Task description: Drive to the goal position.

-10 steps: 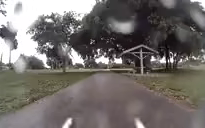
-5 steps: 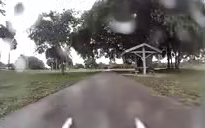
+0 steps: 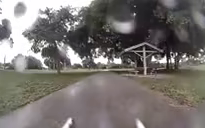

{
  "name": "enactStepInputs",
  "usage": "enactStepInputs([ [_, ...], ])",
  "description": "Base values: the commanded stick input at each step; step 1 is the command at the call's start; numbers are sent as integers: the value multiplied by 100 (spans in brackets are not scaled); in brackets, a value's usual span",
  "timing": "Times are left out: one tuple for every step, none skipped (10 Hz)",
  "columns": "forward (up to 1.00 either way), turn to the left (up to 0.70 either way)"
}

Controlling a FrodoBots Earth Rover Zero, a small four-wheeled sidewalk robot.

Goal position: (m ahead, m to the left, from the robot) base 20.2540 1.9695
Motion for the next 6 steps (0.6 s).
enactStepInputs([
  [100, 0],
  [100, 0],
  [100, 0],
  [100, 0],
  [100, 0],
  [100, 0],
])
